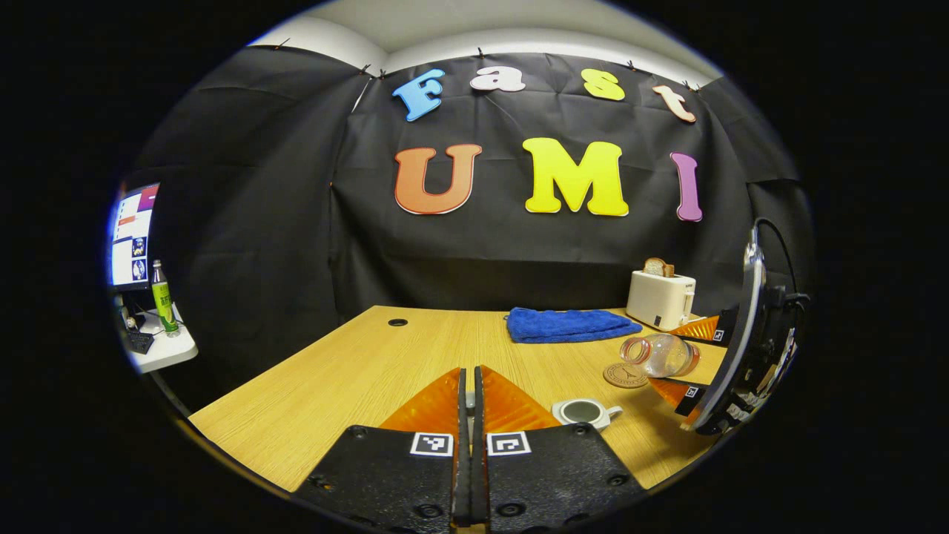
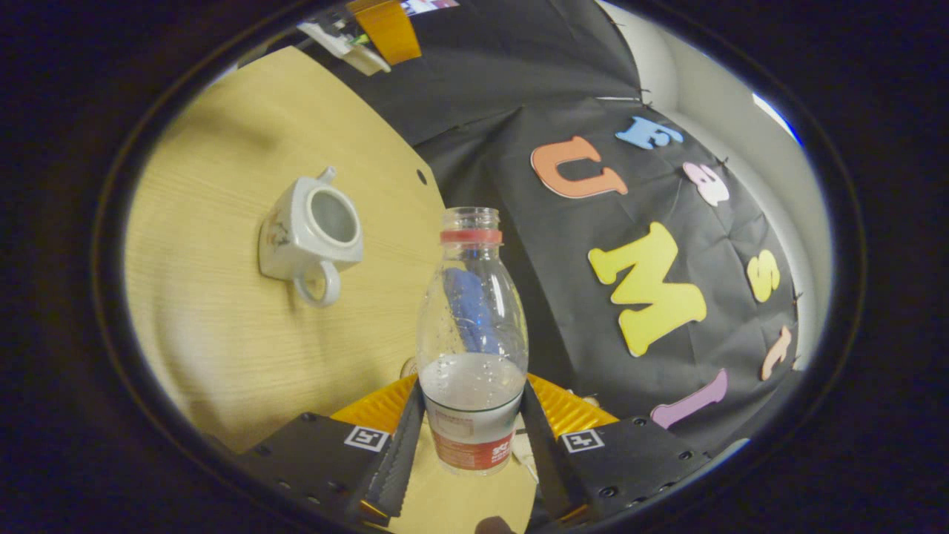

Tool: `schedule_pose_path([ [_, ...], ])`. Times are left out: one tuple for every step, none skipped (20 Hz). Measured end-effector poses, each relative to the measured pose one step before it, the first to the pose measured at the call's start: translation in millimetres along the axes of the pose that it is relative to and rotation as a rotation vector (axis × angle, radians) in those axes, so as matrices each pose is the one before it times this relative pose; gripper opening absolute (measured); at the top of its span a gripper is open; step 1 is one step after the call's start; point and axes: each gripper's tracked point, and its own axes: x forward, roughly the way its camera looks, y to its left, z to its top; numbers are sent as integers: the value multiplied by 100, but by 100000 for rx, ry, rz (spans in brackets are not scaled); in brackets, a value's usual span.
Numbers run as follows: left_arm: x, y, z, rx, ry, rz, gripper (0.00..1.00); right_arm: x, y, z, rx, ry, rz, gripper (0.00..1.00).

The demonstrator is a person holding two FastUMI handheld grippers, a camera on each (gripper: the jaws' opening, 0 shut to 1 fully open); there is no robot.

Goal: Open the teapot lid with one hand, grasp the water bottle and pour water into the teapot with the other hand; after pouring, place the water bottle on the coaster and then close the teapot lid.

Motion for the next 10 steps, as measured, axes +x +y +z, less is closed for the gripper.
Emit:
schedule_pose_path([
  [-50,-70,14,-435,87,-330,3,552,-216,14,-3086,-449,-796,70],
  [-63,83,-3,-37,-66,58,3,212,-34,74,-2705,-311,-480,69],
  [-62,181,104,68,-190,96,3,233,64,71,-2680,-250,-355,70],
  [-57,69,119,129,-172,-20,3,89,-22,135,-3102,-486,-440,70],
  [-22,210,58,-36,-132,113,3,89,-11,227,-3810,-671,-1168,70],
  [-76,265,155,-168,-429,256,3,-79,-187,260,-3650,-675,-1297,69],
  [21,189,193,-332,-338,369,3,-3,72,94,-2774,-489,-354,69],
  [4,110,76,-418,-254,204,3,161,387,21,-1712,-1,630,70],
  [-141,61,58,-360,-78,109,3,300,368,-126,-1330,138,746,69],
  [-72,86,98,-14,-142,1,3,64,71,-23,-1498,59,94,70],
])
